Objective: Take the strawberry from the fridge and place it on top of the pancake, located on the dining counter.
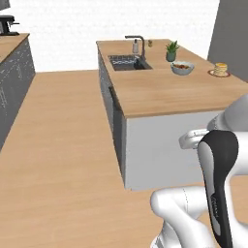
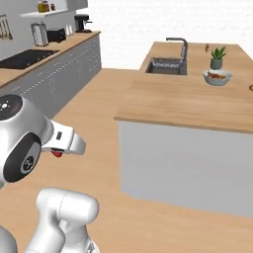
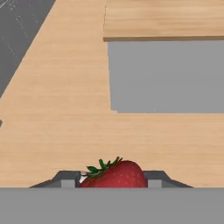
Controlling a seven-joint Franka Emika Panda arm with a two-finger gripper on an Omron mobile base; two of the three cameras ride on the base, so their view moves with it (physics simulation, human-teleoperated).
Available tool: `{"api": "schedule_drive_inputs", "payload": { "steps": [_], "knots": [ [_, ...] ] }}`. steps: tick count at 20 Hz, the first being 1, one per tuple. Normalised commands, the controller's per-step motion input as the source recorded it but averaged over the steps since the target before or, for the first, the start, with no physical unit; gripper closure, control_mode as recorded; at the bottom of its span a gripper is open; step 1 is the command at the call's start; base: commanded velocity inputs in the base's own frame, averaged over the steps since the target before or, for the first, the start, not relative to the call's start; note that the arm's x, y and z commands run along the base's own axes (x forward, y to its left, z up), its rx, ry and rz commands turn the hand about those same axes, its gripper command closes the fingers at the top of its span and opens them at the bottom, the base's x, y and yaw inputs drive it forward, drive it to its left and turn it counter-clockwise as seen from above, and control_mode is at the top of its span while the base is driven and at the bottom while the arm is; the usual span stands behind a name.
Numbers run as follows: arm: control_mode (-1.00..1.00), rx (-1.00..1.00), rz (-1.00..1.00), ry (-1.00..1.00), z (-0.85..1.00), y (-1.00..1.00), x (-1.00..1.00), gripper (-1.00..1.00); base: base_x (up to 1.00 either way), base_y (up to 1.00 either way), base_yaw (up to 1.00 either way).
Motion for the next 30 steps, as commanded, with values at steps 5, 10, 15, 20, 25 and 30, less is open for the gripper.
{"api": "schedule_drive_inputs", "payload": {
  "steps": [5,10,15,20,25,30],
  "knots": [
    [1.00,0.00,0.00,0.00,0.00,0.00,0.00,1.00,0.81,-1.00,-0.09],
    [1.00,0.00,0.00,0.00,0.00,0.00,0.00,1.00,0.67,-1.00,-0.05],
    [1.00,0.00,0.00,0.00,0.00,0.00,0.00,1.00,0.64,-1.00,-0.04],
    [1.00,0.00,0.00,0.00,0.00,0.00,0.00,1.00,0.67,-1.00,-0.01],
    [1.00,0.00,0.00,0.00,0.00,0.00,0.00,1.00,0.67,-1.00,0.00],
    [1.00,0.00,0.00,0.00,0.00,0.00,0.00,1.00,0.48,-1.00,0.00]
  ]
}}
